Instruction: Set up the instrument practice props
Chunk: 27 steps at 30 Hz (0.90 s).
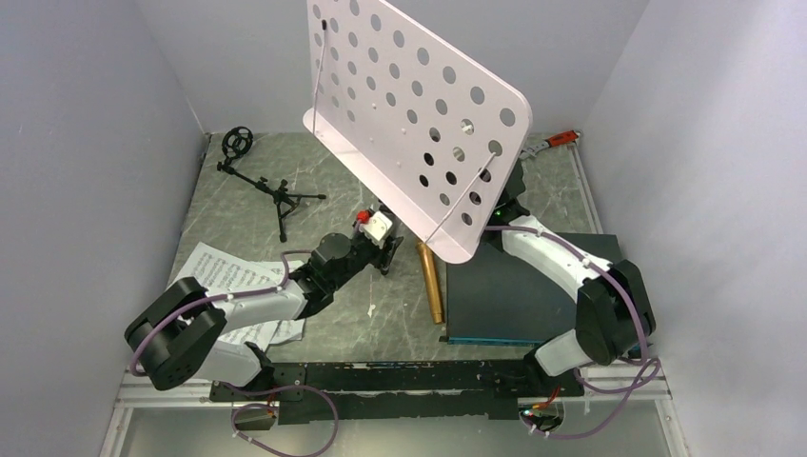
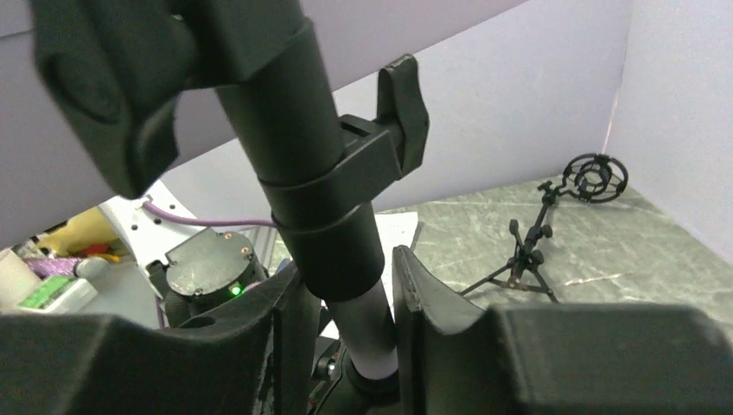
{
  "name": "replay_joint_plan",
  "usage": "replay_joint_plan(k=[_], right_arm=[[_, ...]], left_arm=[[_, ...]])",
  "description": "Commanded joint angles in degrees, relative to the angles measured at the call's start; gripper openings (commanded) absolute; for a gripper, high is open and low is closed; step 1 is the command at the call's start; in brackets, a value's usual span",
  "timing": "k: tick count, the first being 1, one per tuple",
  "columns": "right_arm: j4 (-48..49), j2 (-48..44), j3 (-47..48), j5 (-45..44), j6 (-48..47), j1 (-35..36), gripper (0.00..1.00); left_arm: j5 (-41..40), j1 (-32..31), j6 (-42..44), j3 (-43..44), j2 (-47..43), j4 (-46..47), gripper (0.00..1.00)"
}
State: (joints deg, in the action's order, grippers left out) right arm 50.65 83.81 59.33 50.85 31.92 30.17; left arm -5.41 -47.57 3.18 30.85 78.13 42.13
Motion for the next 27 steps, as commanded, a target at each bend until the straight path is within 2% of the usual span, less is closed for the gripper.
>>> replay_joint_plan(k=[1,5,6,15,17,22,24,27], right_arm=[[3.62,0.1,3.44,0.23,0.21,1.07,0.29],[-1.2,-0.29,4.64,-1.74,-2.71,1.44,0.03],[-2.33,-0.38,4.99,-1.84,-3.55,1.58,0.0],[-3.89,-2.52,3.62,-2.27,-7.69,2.64,0.0],[-2.91,-3.57,2.27,-2.76,-8.52,2.88,0.0],[-3.41,-5.24,0.74,-3.11,-10.67,3.13,0.0],[-3.58,-5.64,0.24,-2.94,-11.26,3.14,0.0],[-4.42,-6.01,0.0,-2.47,-12.04,3.14,0.0]], left_arm=[[2.25,-0.68,-1.57,-1.78,-1.37,-4.64,0.02],[2.42,-0.64,-1.66,-2.37,-1.86,-4.23,0.03],[2.42,-0.67,-1.71,-2.45,-2.01,-4.31,0.03],[2.21,-0.68,-1.9,-1.51,-1.76,-6.07,0.03],[3.17,-0.63,-1.38,-1.58,-1.53,-5.79,0.12],[3.28,-0.68,-2.53,-0.87,-1.83,-7.07,0.48],[3.49,-0.57,-5.14,-1.32,-2.97,-7.39,0.69],[7.36,-0.57,-4.63,-3.35,-4.69,-5.21,0.81]])
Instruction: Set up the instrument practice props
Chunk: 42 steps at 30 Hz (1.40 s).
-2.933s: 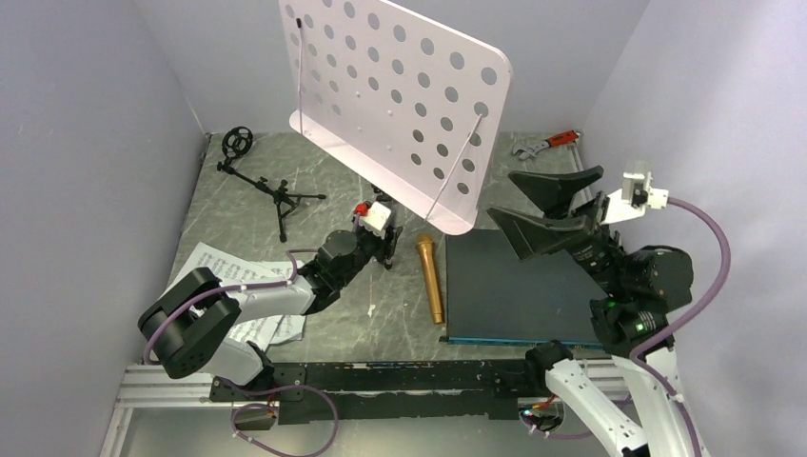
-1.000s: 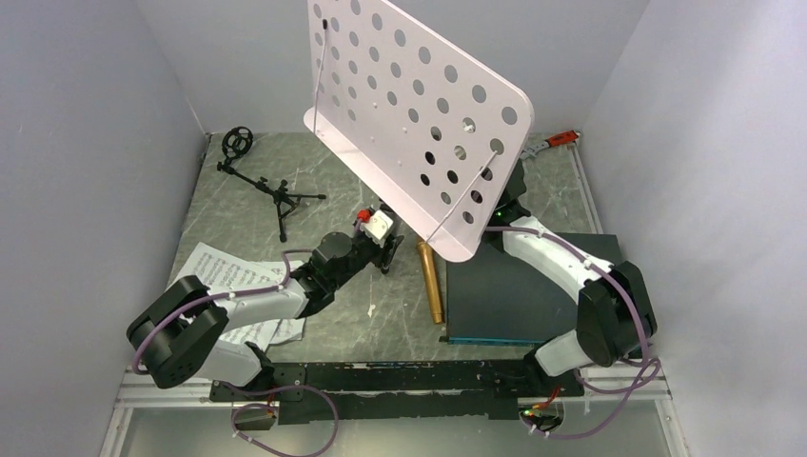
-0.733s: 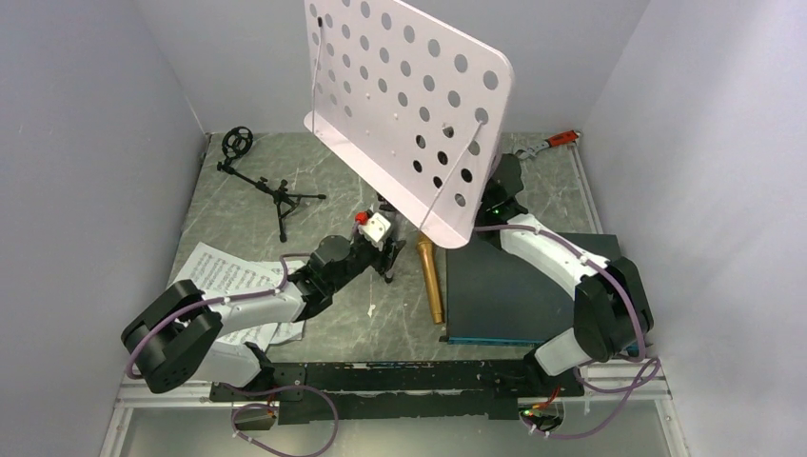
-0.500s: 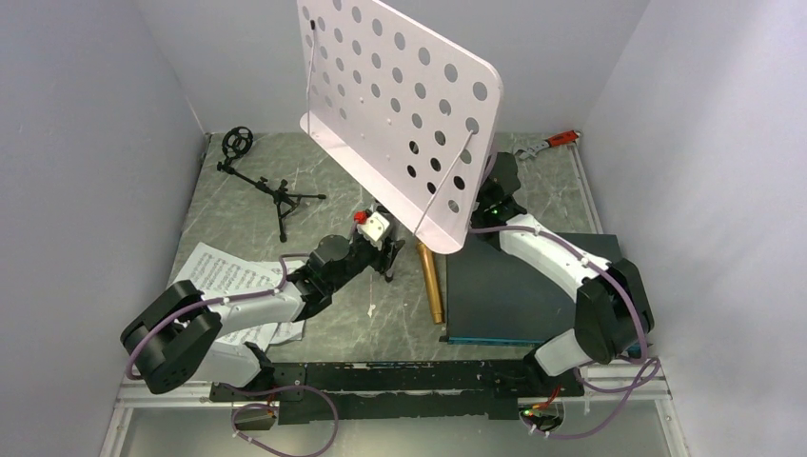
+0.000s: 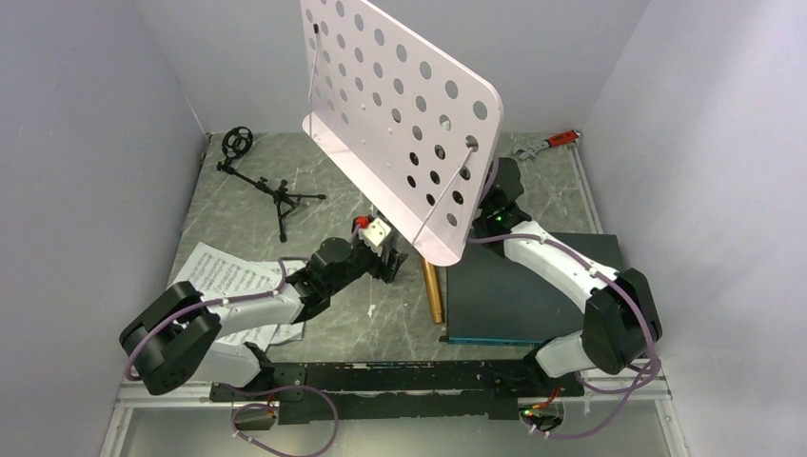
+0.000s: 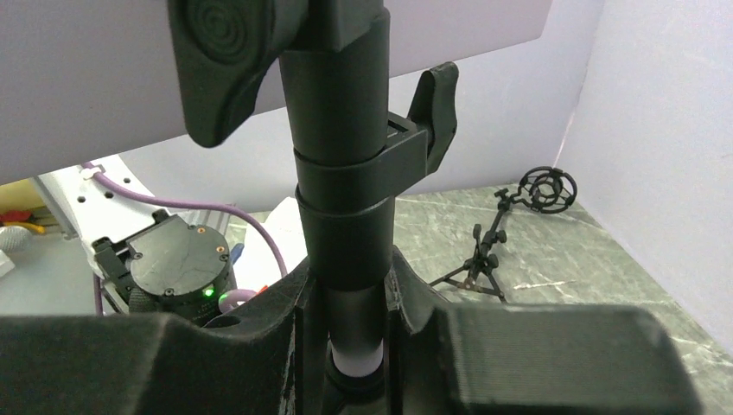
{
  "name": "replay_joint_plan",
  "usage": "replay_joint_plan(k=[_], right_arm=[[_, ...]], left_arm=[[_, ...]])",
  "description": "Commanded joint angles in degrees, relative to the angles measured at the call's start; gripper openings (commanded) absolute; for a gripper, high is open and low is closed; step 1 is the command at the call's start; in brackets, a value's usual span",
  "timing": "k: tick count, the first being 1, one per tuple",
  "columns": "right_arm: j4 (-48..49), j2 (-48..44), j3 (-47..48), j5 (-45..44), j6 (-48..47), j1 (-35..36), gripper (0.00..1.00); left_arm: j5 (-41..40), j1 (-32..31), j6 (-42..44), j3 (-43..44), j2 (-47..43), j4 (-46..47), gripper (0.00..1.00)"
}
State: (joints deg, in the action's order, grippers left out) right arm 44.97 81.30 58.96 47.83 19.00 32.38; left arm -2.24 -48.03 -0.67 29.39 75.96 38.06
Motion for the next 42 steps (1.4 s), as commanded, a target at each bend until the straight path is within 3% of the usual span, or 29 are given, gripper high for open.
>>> replay_joint_plan(k=[1,6,14,22,28,33,42], right_arm=[[0.95,-3.59,0.48,0.77,0.59,1.01,0.0],[-1.58,-3.97,1.15,1.51,-1.11,1.05,0.0],[-3.37,-4.57,1.42,2.27,-2.3,1.09,0.0],[-4.05,-4.72,1.72,4.3,-2.16,1.11,0.0],[-4.12,-5.25,1.32,4.79,-1.75,1.1,0.0],[-4.04,-5.29,1.07,5.27,-1.45,1.15,0.0],[-5.37,-5.31,1.48,5.78,-1.55,1.43,0.0]], left_arm=[[4.67,-0.13,-0.96,-2.32,-3.24,-1.14,0.83],[5.81,-0.02,-1.73,-3.52,-9.04,-4.3,0.91],[7.68,1.08,-1.9,-8.08,-22.92,-8.12,0.94],[17.18,10.33,-6.83,-8.65,-30.12,-11.11,0.91],[30.31,20.11,-10.6,-7.8,-26.52,-8.87,0.85],[40.11,22.01,-9.07,-5.09,-19.28,-5.54,0.64],[41.72,22.01,-6.73,-2.05,-11.5,-0.74,0.57]])
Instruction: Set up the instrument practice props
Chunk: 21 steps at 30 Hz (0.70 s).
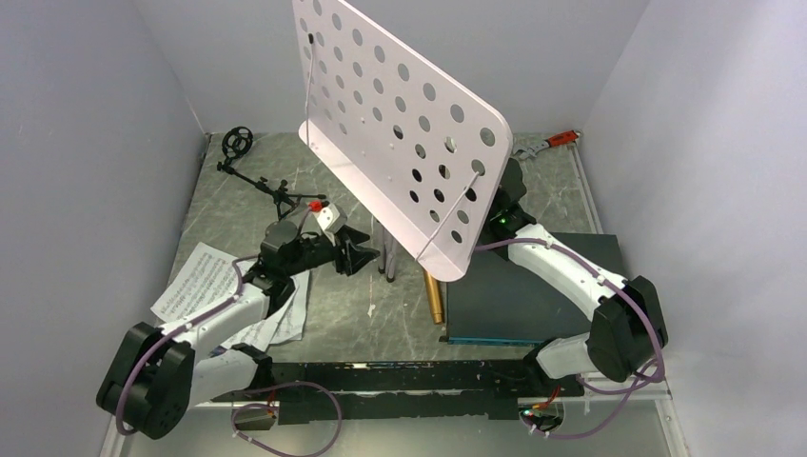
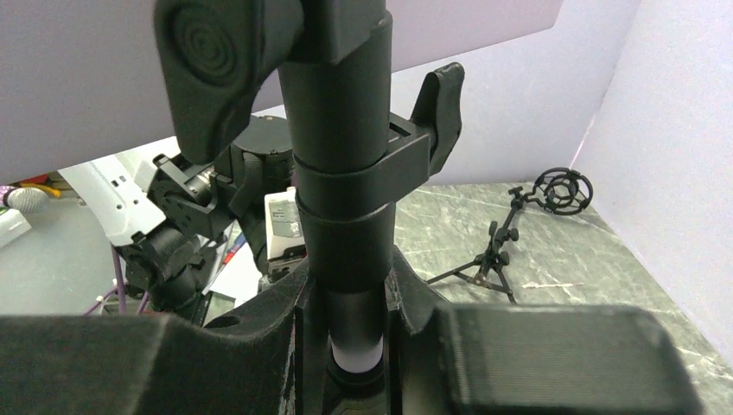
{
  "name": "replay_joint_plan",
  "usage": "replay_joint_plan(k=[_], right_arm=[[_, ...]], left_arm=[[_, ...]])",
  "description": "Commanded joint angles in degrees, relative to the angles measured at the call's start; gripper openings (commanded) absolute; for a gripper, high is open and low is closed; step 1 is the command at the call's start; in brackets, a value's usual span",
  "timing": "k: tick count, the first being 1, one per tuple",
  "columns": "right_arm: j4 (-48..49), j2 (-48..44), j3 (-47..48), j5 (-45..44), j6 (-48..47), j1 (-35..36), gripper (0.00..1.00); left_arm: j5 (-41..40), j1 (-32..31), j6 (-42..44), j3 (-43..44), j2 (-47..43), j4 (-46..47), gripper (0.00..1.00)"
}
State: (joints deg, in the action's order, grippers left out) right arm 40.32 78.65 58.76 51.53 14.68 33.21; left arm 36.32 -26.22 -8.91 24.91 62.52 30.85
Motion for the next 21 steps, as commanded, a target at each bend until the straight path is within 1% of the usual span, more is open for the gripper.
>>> replay_joint_plan(k=[1,7,16,18,20,21], right_arm=[[-0.8,-2.75,1.63,2.15,2.79,0.67,0.0],[-1.12,-2.59,1.62,2.35,2.7,0.81,0.0],[-1.02,-1.93,2.05,2.52,2.66,1.14,0.0],[-1.22,-1.77,2.2,2.68,2.64,1.24,0.0],[-1.46,-1.81,2.2,2.7,2.58,1.27,0.0],[-1.59,-1.88,2.3,2.77,2.5,1.3,0.0]], left_arm=[[2.81,0.2,1.57,2.43,2.53,7.38,0.57],[2.97,-0.16,2.21,2.63,6.48,13.27,0.53],[1.75,-1.9,6.24,3.66,8.89,14.52,0.5],[1.93,-1.99,6.91,3.86,9.52,15.19,0.45],[2.25,-2.02,7.08,4.05,10.25,16.29,0.42],[2.35,-2.08,7.02,4.14,10.61,17.0,0.38]])
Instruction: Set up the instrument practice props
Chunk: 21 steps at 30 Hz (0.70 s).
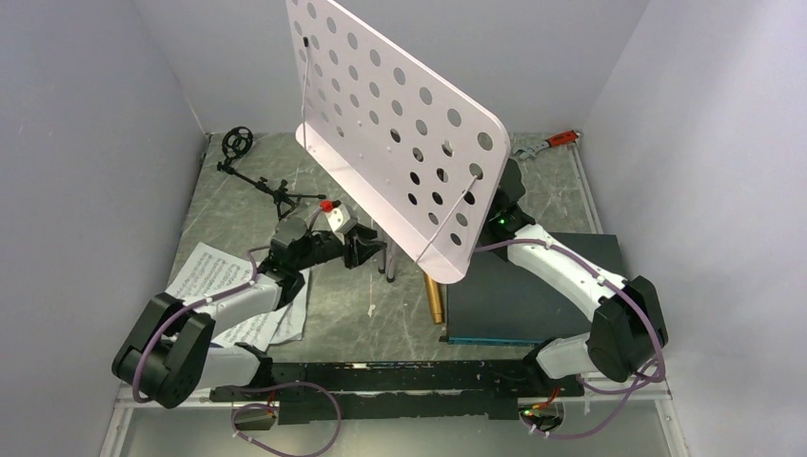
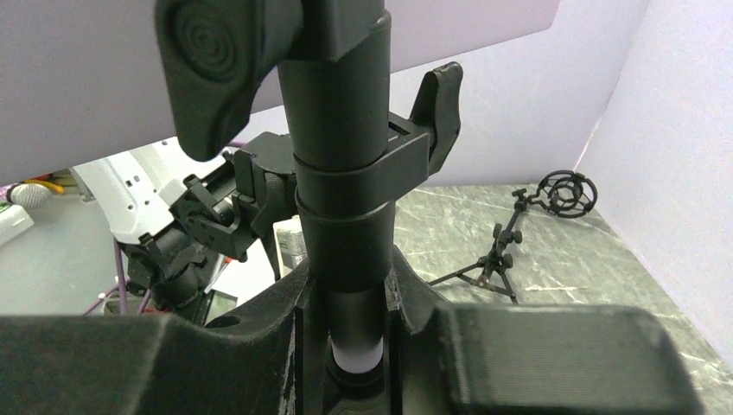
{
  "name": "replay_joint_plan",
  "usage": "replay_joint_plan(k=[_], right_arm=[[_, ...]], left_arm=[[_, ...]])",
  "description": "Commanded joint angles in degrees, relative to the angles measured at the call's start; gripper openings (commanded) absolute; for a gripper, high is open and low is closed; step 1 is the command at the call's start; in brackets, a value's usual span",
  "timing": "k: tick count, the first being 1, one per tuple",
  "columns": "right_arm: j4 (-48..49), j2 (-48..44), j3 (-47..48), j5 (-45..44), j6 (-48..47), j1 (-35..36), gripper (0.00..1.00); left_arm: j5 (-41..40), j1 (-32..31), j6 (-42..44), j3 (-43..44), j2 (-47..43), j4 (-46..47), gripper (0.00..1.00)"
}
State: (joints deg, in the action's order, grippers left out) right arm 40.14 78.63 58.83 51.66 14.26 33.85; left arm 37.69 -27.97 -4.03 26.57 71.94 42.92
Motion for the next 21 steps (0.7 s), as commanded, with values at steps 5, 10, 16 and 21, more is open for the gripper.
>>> replay_joint_plan(k=[5,10,16,21], right_arm=[[-2.47,-1.97,2.6,2.83,2.31,0.63,0.0],[-3.29,-2.36,2.78,2.21,1.94,0.62,0.0],[-2.96,-2.92,2.7,0.84,2.4,0.66,0.0],[-1.03,-3.72,3.65,-0.21,4.03,0.61,0.0]], left_arm=[[2.02,-0.33,2.8,3.65,3.18,5.96,0.17],[2.1,-0.47,4.78,3.94,2.44,2.93,0.03],[-3.32,-1.0,7.39,2.54,-2.43,-2.75,0.03],[-13.63,-3.01,10.34,2.14,-6.41,-9.9,0.03]])
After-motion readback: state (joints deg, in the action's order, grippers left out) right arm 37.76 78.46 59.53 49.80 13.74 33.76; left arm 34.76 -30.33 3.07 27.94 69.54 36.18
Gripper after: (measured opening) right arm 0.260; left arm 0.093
